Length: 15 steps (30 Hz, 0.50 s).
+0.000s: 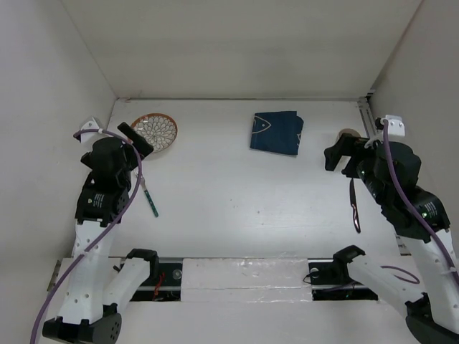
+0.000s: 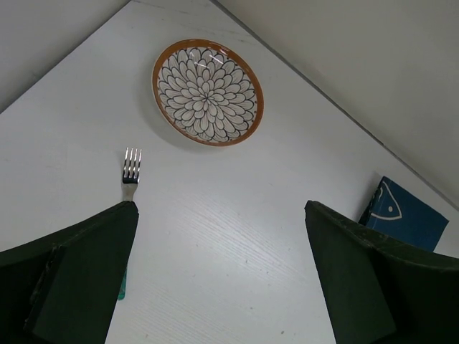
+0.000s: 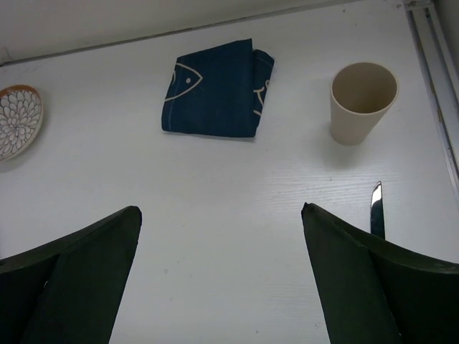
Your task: Set the dinner table for one person
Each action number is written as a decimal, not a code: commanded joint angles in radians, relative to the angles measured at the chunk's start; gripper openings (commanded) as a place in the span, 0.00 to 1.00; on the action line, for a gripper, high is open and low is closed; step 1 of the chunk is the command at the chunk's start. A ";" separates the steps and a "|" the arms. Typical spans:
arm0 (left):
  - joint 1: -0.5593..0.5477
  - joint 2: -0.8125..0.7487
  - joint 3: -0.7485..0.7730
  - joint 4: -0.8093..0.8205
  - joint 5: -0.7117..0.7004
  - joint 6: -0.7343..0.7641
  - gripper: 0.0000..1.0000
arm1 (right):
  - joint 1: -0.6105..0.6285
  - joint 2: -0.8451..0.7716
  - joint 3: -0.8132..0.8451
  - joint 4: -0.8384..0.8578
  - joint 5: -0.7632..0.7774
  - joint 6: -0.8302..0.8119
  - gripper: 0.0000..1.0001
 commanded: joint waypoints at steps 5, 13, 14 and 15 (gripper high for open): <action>0.002 -0.014 0.020 0.040 -0.004 -0.007 1.00 | -0.006 -0.001 0.011 0.065 -0.010 -0.004 1.00; 0.002 0.012 -0.066 0.125 0.114 -0.007 1.00 | -0.117 0.336 -0.005 0.409 -0.272 -0.022 1.00; 0.002 0.023 -0.066 0.125 0.114 0.006 1.00 | -0.142 0.401 0.021 0.430 -0.368 -0.050 1.00; 0.002 0.023 -0.075 0.125 0.129 0.018 1.00 | -0.188 0.467 0.055 0.449 -0.416 -0.084 1.00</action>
